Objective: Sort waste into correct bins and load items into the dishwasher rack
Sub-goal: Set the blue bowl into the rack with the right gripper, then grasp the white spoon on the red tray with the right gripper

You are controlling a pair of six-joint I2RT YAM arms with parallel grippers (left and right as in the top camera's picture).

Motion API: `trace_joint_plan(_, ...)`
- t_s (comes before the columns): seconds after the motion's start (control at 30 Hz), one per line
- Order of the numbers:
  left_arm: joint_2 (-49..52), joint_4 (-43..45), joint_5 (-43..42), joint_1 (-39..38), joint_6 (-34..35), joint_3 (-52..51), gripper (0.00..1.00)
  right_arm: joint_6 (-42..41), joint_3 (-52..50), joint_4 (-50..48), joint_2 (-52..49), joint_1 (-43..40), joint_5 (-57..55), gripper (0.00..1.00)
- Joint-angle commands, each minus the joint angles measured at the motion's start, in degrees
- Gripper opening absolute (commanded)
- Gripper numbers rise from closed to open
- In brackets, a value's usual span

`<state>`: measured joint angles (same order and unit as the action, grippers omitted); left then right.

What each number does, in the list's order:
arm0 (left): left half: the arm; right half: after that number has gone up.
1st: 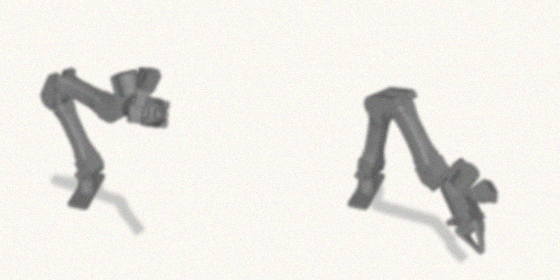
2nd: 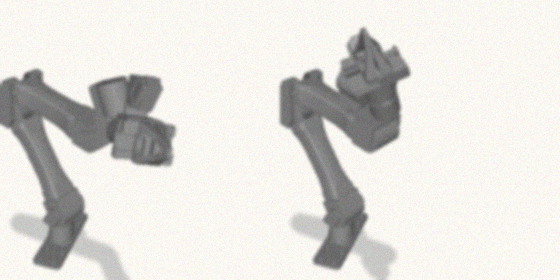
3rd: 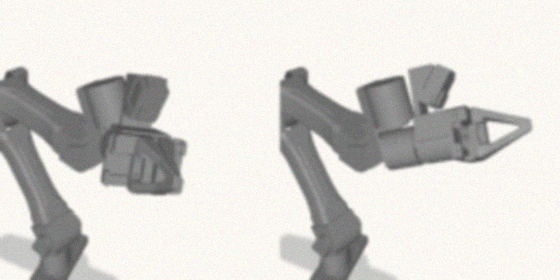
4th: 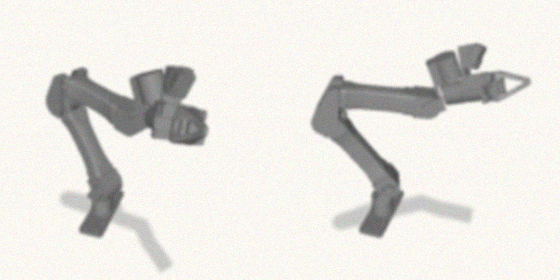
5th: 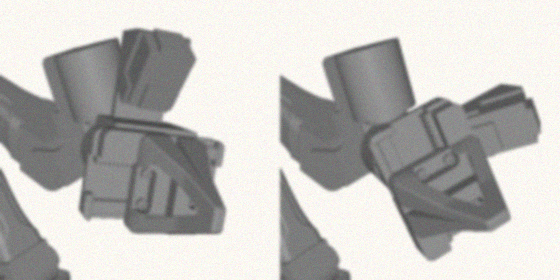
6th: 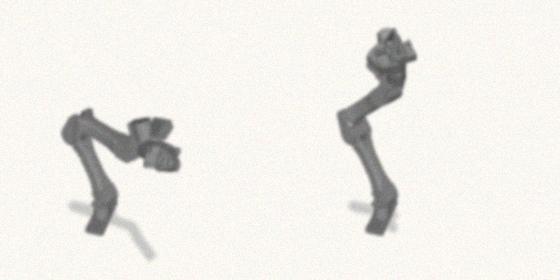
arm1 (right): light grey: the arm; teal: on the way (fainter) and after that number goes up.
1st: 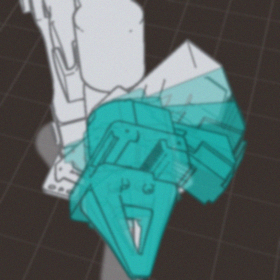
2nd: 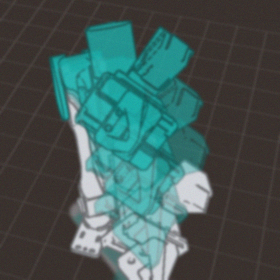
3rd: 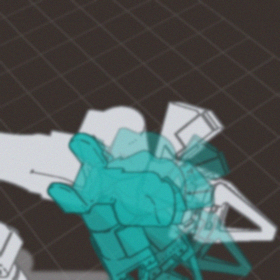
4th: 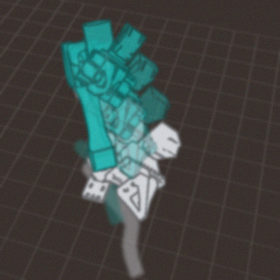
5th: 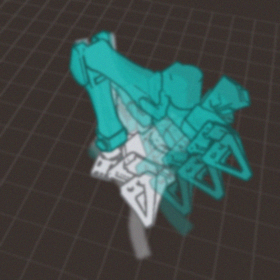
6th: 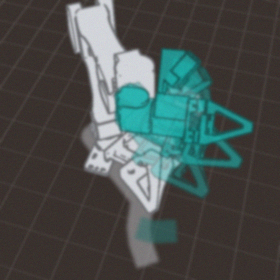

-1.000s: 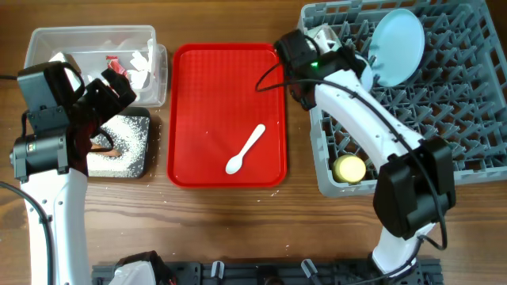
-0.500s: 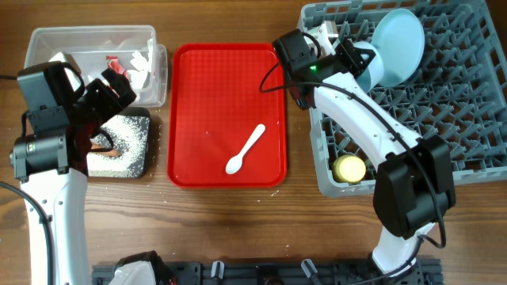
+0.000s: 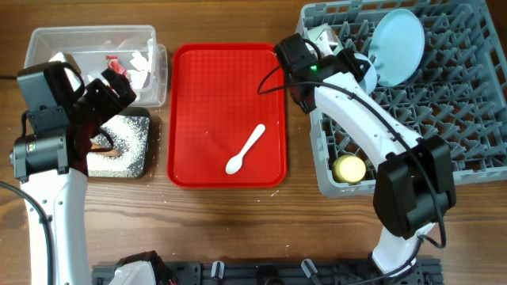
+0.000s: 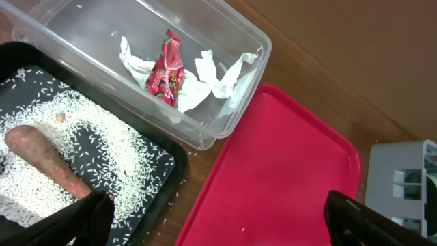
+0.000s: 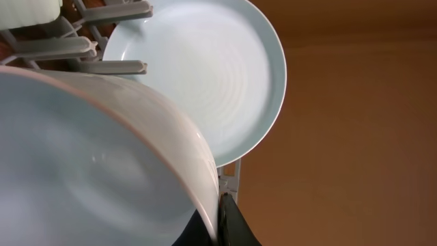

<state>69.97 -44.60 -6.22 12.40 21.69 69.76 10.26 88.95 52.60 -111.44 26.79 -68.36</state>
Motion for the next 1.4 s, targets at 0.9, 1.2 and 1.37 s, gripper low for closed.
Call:
trace_joint_plan(0.9,0.17,0.13,0.52,0.24,-0.5,0.63,1.0,4.98,-8.81,-1.64,-0.74,6.49,-5.31,0.39)
trace_joint_plan(1.2,0.17,0.13,0.52,0.26,-0.5,0.63,1.0,4.24,-8.28,-2.08,2.16,7.5,-4.83,0.71)
trace_joint_plan(1.37,0.17,0.11,0.52,0.24,-0.5,0.63,1.0,4.68,-8.28,-4.63,9.18,7.5,4.11,0.72)
